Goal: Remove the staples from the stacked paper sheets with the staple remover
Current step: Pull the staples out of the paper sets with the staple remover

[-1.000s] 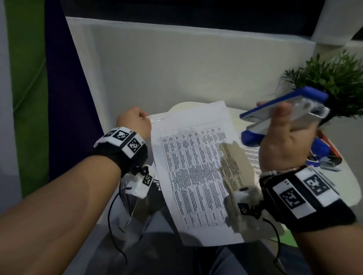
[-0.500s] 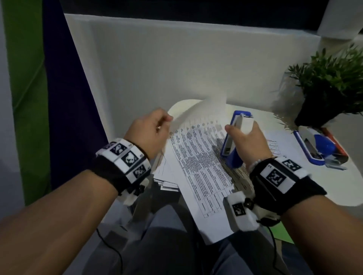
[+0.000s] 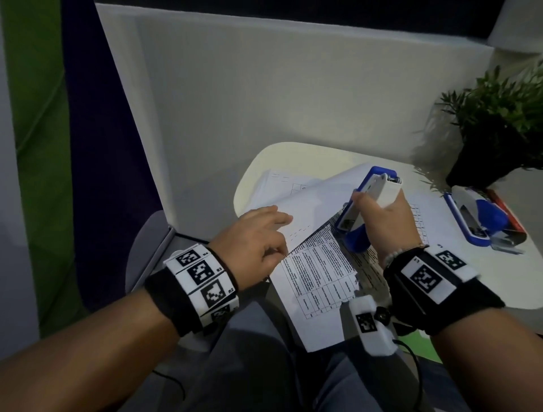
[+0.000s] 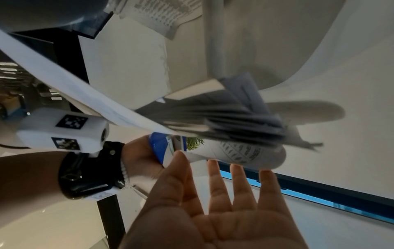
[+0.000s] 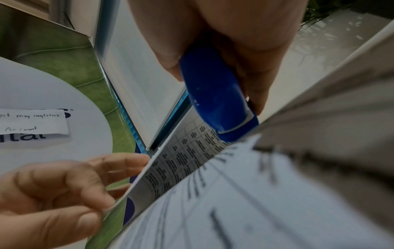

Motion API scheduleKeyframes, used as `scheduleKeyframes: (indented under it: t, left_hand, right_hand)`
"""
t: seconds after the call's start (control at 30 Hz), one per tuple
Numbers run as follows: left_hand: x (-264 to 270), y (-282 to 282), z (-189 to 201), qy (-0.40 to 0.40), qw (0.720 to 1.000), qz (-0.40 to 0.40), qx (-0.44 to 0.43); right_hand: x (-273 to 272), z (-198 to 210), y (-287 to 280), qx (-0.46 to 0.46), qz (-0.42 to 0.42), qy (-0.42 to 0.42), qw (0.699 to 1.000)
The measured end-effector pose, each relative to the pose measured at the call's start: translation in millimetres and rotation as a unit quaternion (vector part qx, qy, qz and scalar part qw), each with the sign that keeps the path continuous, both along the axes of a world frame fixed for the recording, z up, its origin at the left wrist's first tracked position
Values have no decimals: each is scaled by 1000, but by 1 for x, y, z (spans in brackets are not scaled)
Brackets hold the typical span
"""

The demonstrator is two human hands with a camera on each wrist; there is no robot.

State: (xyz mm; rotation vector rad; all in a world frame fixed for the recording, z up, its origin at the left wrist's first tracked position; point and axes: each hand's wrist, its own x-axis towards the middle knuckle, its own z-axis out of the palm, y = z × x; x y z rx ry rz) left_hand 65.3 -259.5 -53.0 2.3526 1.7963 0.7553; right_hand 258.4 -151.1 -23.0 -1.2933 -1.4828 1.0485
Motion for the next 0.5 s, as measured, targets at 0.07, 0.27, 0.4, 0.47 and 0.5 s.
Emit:
scheduleKeyframes:
  t: [0.07,0.27,0.4,0.47,0.5]
  left_hand:
    - [1,-1,5,-47,999,21,2]
    - [4,5,27,-349,923,153,56]
    - [4,7,45,-409,893,160,97]
    - [8,8,53,-412,893,155,96]
    - [10,9,57,-413,893,150,94]
  right_hand:
    - [0,0,-1,8,2,-2,1000]
    - [-4,20,-14,74,-26,111,991]
    - [-15,67,-30,183,9,211,960]
    - [-22,85,-33,218,58,213,951]
    - [-25,92,-33,232,80,202,948]
